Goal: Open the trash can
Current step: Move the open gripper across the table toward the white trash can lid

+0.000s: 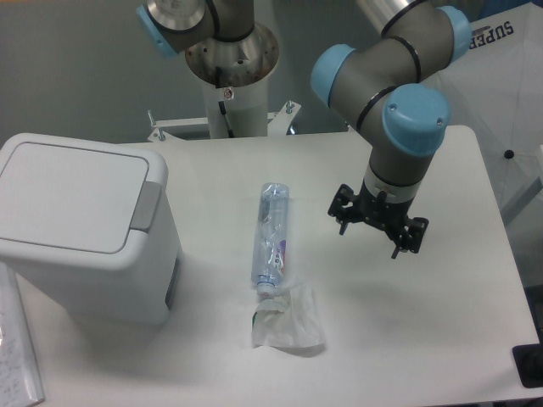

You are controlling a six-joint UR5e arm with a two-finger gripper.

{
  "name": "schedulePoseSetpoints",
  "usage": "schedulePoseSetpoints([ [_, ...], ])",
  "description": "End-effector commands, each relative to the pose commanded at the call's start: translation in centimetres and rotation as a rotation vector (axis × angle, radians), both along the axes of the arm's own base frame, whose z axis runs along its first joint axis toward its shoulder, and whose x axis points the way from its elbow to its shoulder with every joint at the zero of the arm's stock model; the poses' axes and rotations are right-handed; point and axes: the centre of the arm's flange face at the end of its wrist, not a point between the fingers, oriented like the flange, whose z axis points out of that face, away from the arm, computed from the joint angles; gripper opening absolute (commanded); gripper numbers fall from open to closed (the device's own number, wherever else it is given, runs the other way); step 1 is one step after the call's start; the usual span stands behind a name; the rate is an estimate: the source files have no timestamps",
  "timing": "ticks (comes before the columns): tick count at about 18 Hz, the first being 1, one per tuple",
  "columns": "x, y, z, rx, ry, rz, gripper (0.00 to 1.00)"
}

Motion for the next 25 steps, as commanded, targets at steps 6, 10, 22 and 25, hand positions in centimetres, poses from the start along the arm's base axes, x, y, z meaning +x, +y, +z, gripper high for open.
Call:
schedulePoseSetpoints([
  [6, 2.7, 3.1, 2.8, 0.168, -0.145, 0.266, 1.0],
  [10, 4.1, 4.3, 3.8, 0.221, -0.207, 0.313, 1.0],
  [22, 11.1, 6.3, 11.2, 0.378, -0.293, 0.322, 1.0],
  [25, 12.6, 5.9, 13.6, 0.442, -0.34, 0.325, 1.0],
])
